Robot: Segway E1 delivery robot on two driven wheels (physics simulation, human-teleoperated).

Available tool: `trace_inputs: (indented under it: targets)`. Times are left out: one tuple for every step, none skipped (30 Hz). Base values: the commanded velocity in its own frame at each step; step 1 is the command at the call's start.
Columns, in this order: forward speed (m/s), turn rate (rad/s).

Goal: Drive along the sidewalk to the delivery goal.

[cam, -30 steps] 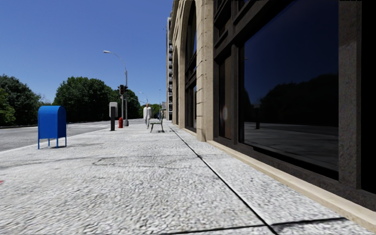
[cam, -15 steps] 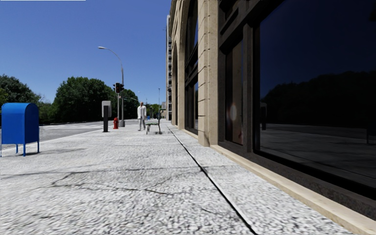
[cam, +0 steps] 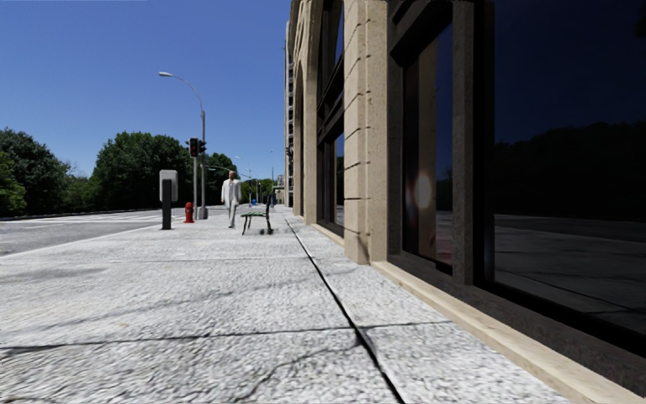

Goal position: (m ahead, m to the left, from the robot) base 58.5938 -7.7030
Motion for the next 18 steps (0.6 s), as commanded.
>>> trace_inputs:
  targets:
    - [1.92, 0.00]
    - [1.92, 0.00]
    - [1.92, 0.03]
    - [1.92, 0.11]
    - [1.92, 0.11]
    - [1.92, 0.15]
    - [1.92, 0.17]
    - [1.92, 0.23]
    - [1.92, 0.24]
    - [1.92, 0.24]
    - [1.92, 0.25]
    - [1.92, 0.25]
    - [1.92, 0.25]
    - [1.92, 0.25]
    - [1.92, 0.25]
    - [1.92, 0.25]
    - [1.92, 0.25]
    - [1.92, 0.25]
